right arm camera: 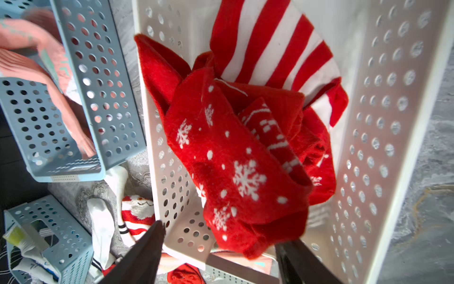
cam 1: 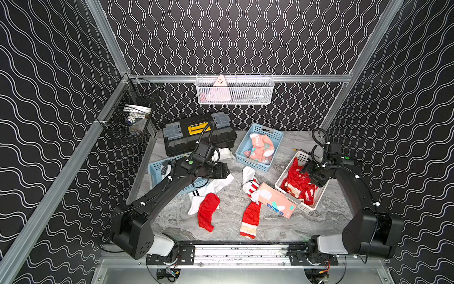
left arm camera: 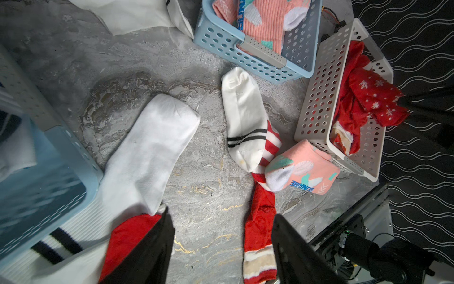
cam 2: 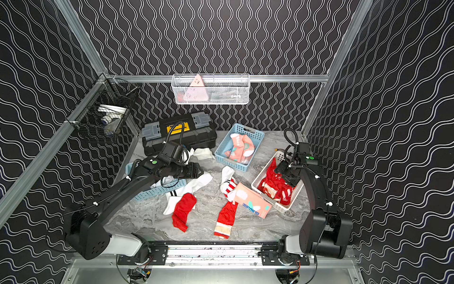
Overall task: Sort the socks into the basket by color
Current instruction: Pick up the sock at the center of the board.
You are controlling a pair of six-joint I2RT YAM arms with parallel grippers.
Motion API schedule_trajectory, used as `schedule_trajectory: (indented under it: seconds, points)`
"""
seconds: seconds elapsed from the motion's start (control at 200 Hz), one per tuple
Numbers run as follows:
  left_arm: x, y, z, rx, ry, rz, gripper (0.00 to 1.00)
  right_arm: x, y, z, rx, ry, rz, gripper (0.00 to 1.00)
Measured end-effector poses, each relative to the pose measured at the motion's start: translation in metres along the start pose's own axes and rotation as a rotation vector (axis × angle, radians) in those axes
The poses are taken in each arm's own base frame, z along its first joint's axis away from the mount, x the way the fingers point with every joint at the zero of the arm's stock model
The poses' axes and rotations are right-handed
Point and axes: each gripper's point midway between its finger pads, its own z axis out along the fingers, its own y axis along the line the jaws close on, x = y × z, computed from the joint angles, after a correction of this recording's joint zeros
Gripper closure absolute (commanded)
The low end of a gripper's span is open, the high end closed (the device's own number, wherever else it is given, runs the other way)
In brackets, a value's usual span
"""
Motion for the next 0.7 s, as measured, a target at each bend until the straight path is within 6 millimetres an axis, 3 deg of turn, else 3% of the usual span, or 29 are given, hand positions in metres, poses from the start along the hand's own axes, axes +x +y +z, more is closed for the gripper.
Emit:
schedule_trajectory:
  seconds: [0.285,0.46,0.701]
  points:
    - [0.015,0.011,-0.001,-0.036,0.034,-0.015,0.32,0.007,0.003,-0.016,-0.021,0.000,-0.002,0.25]
    - [0.033,0.026,0.002,-0.091,0.084,-0.046,0.32,0.027,0.006,-0.024,-0.040,0.028,-0.027,0.23]
    - [0.061,0.046,0.011,-0.173,0.166,-0.082,0.30,0.029,0.021,-0.015,-0.052,0.067,-0.060,0.21]
